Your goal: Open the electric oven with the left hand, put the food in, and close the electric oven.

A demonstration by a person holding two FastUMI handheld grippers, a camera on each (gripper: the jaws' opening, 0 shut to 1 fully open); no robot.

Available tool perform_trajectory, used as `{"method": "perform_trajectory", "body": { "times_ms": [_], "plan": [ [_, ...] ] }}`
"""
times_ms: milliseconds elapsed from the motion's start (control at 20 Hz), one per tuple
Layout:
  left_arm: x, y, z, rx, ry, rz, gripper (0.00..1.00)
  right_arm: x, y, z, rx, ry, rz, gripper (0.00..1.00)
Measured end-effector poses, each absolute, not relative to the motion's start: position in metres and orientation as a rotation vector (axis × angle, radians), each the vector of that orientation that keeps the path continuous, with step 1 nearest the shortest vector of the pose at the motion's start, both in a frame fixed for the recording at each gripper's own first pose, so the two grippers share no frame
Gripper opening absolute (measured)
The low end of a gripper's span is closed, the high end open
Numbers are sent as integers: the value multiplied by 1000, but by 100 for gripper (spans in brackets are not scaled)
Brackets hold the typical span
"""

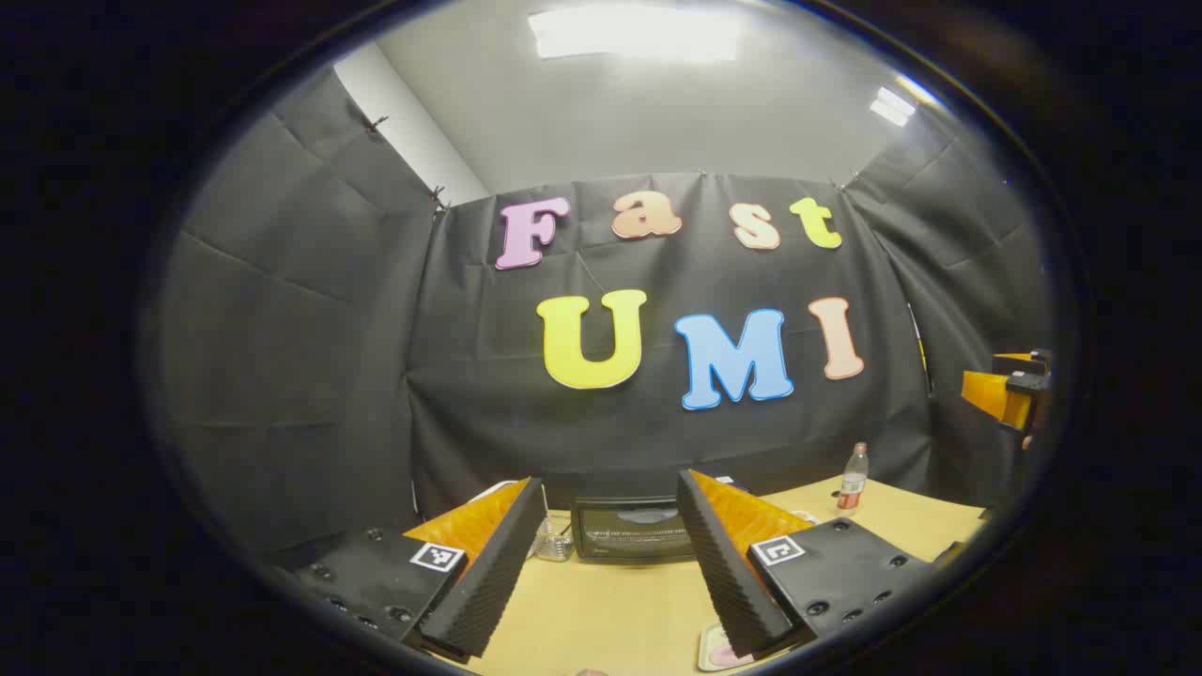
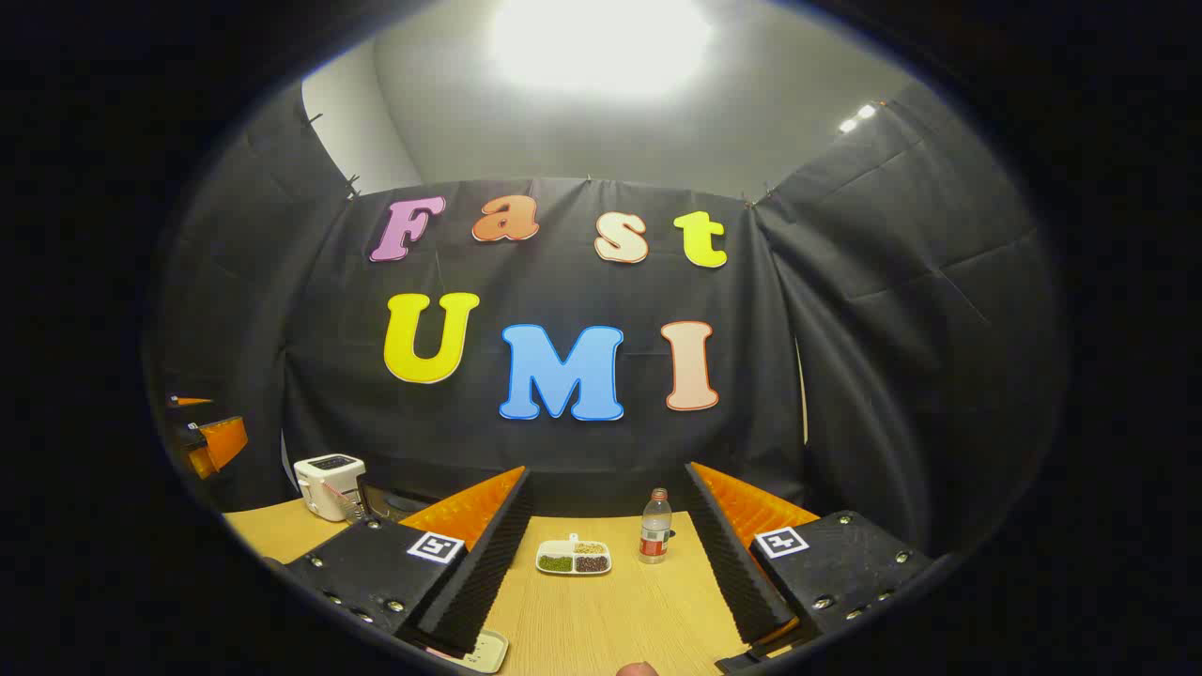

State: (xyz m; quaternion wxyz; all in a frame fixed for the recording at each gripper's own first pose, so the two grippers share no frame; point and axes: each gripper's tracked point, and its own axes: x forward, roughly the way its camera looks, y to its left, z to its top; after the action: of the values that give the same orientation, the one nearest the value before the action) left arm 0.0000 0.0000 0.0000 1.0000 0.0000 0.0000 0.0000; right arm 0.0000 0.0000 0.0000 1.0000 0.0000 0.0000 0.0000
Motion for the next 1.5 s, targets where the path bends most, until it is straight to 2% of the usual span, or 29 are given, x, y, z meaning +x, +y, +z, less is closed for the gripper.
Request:
{"method": "perform_trajectory", "body": {
  "times_ms": [50,100,150,200,350,400,450,750,800,850,900,950,1150,1200,1400,1500],
  "plan": [
    [-1,0,1,1,-1,4,95,3,-3,-2,-1,4,-3,97],
    [0,-1,2,4,-2,6,95,4,-4,-4,0,6,-1,97],
    [1,-3,3,8,-2,9,100,5,-5,-5,2,9,-1,97],
    [0,-5,2,10,-4,11,91,7,-7,-6,5,12,-1,97],
    [2,-12,4,11,-6,14,100,10,-11,-5,-2,2,2,97],
    [2,-14,4,14,-6,18,95,12,-13,-5,-9,-1,6,97],
    [3,-17,3,17,-5,21,100,12,-13,-6,-14,-3,12,97],
    [6,-36,1,17,0,27,100,18,-22,-13,-15,-1,48,97],
    [8,-39,1,18,-3,27,91,18,-21,-14,-15,-8,65,97],
    [13,-41,1,24,-6,27,95,20,-22,-12,-20,-25,72,97],
    [19,-41,3,37,-8,33,91,22,-25,-12,-28,-33,64,97],
    [27,-41,2,46,-8,35,95,24,-28,-17,-30,-22,60,97],
    [73,-44,4,49,-23,20,95,33,-21,-19,-29,-31,57,97],
    [86,-44,2,46,-25,14,100,38,-22,-21,-31,-25,45,97],
    [142,-49,-15,22,-11,-32,100,53,-16,-19,4,-30,-4,97],
    [170,-52,-28,16,0,-47,95,64,-12,-23,-10,-24,-27,97]
  ]
}}
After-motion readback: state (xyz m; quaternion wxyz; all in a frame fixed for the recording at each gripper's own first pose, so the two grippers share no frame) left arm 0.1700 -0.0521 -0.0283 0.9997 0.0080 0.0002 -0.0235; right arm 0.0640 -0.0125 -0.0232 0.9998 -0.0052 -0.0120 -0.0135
